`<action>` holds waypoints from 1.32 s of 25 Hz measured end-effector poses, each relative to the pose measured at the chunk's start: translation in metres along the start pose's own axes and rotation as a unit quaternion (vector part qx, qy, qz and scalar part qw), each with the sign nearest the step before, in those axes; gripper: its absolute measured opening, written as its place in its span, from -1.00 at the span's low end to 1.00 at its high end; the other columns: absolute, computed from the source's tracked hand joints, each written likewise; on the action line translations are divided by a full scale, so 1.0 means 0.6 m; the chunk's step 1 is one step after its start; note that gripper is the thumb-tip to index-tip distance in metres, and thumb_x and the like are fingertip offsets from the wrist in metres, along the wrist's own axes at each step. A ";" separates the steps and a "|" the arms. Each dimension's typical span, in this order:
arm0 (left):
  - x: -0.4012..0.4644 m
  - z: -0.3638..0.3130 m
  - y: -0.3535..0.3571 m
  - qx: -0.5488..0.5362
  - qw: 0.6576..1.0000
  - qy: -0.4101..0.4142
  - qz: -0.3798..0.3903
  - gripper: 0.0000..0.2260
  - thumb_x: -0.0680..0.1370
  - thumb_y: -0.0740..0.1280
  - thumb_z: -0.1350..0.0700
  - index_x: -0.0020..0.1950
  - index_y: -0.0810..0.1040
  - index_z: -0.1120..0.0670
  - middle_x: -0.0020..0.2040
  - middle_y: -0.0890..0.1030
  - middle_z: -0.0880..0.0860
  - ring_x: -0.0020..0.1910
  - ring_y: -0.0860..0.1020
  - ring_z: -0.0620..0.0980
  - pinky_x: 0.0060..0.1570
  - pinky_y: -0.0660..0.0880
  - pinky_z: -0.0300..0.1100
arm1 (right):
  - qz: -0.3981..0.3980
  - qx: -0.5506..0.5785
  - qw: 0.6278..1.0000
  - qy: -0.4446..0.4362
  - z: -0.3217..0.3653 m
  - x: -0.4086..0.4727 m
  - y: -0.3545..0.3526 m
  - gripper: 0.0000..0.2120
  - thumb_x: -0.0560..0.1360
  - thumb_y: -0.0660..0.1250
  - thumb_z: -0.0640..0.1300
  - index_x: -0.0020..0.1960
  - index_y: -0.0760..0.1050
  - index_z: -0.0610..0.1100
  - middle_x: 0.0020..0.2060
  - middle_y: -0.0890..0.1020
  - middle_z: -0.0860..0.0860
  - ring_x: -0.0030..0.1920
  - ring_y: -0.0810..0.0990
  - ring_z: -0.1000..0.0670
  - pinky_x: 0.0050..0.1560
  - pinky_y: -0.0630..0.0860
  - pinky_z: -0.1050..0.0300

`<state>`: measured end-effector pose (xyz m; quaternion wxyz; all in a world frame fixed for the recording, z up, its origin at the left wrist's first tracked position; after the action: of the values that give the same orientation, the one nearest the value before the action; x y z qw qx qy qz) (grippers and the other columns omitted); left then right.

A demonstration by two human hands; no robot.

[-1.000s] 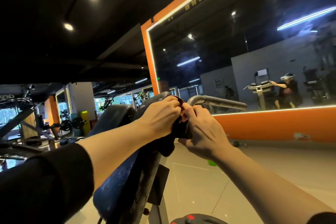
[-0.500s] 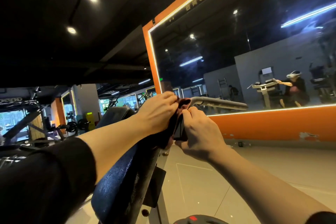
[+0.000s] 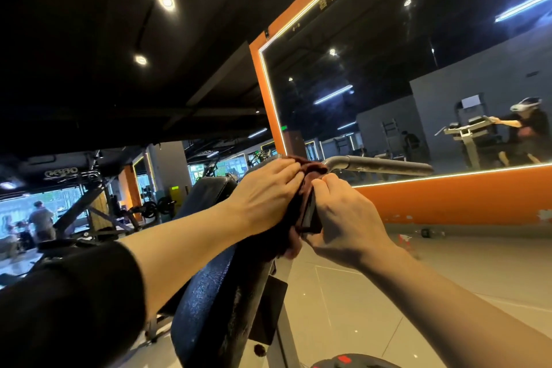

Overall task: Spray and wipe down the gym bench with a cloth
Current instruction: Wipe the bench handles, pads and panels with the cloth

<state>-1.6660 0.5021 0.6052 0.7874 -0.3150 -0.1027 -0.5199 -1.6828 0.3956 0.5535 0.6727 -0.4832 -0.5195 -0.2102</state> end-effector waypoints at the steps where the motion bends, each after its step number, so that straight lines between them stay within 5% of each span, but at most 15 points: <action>1: 0.015 -0.003 0.002 -0.005 0.999 -0.030 -0.009 -0.62 0.57 0.13 0.13 0.35 0.48 0.19 0.33 0.51 0.16 0.36 0.43 0.12 0.42 0.25 -0.08 | -0.004 -0.001 1.000 0.004 -0.002 -0.001 0.000 -0.47 0.29 0.46 0.23 0.03 0.42 -0.11 -0.11 0.49 -0.01 -0.20 0.36 0.05 -0.23 0.37 0.28; 6: -0.034 -0.032 -0.013 -0.038 0.998 0.017 -0.049 -0.69 0.47 0.25 0.12 0.13 0.65 0.12 0.10 0.66 0.05 0.15 0.59 0.03 0.32 0.35 -0.14 | -0.003 0.007 1.000 0.005 -0.001 -0.007 0.002 -0.47 0.22 0.53 0.14 0.02 0.45 -0.13 -0.15 0.51 -0.02 -0.21 0.38 0.05 -0.23 0.47 0.23; 15: -0.010 -0.037 -0.002 -0.012 0.998 -0.033 -0.049 -0.74 0.45 0.39 0.16 0.13 0.65 0.15 0.08 0.67 0.08 0.12 0.60 0.05 0.27 0.42 -0.11 | 0.020 0.013 1.000 -0.002 -0.010 -0.002 -0.001 -0.46 0.35 0.43 0.20 0.16 0.38 -0.09 0.01 0.47 0.01 -0.09 0.36 0.06 -0.06 0.44 0.26; 21: -0.045 -0.031 -0.013 0.002 0.998 -0.002 -0.056 -0.68 0.38 0.45 0.19 0.12 0.65 0.20 0.07 0.67 0.12 0.09 0.63 0.09 0.19 0.46 -0.14 | 0.025 0.009 1.000 0.006 -0.003 -0.003 -0.002 -0.51 0.38 0.42 0.17 0.14 0.36 -0.07 0.01 0.45 0.01 -0.10 0.32 0.06 -0.11 0.29 0.30; 33: -0.093 -0.056 -0.017 -0.060 0.996 -0.053 -0.040 -0.66 0.33 0.53 0.22 0.10 0.65 0.19 0.07 0.66 0.11 0.11 0.61 0.07 0.19 0.48 -0.14 | 0.040 -0.010 0.999 0.022 0.003 -0.005 -0.004 -0.51 0.39 0.41 0.19 0.12 0.33 -0.08 0.00 0.43 0.00 -0.08 0.35 0.05 -0.13 0.34 0.29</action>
<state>-1.7049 0.5212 0.5559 0.7392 -0.3846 -0.1255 -0.5385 -1.6866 0.3953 0.5517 0.6869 -0.5057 -0.4827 -0.1985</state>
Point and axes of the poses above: each hand's wrist, its own x-axis towards the middle knuckle, its own y-axis out of the palm, z = x × y, the point moved 5 cm from there along x, towards the middle knuckle
